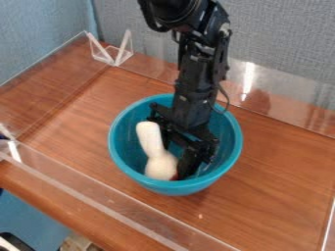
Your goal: Remove the mushroom from inside the blue bowl and put it on the table
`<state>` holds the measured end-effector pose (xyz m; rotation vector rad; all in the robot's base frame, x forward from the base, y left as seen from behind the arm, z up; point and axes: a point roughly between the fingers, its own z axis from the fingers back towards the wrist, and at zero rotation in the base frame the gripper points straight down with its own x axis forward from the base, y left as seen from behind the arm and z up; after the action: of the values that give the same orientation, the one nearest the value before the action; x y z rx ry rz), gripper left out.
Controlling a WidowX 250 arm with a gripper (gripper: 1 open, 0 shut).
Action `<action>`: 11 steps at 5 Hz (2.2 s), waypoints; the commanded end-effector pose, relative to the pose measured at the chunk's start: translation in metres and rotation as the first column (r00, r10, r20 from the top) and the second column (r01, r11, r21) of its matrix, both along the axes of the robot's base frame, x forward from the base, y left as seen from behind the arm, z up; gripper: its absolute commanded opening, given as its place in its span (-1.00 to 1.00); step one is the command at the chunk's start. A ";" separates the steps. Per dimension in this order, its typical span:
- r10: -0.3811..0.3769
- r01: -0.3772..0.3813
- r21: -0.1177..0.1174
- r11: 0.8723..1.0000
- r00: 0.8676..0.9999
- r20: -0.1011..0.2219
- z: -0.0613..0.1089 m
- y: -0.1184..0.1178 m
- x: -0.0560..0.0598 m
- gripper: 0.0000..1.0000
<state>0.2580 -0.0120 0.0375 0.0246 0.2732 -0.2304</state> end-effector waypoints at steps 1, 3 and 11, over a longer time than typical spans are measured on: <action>0.006 -0.006 -0.002 1.000 0.998 0.070 0.020 0.004 0.007 -1.00; 0.012 -0.012 0.000 1.000 0.997 0.074 0.025 0.008 0.006 -1.00; 0.043 -0.044 0.016 0.999 0.997 0.067 0.024 0.019 0.004 -1.00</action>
<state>0.2562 0.0030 0.0463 0.0393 0.2732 -0.1977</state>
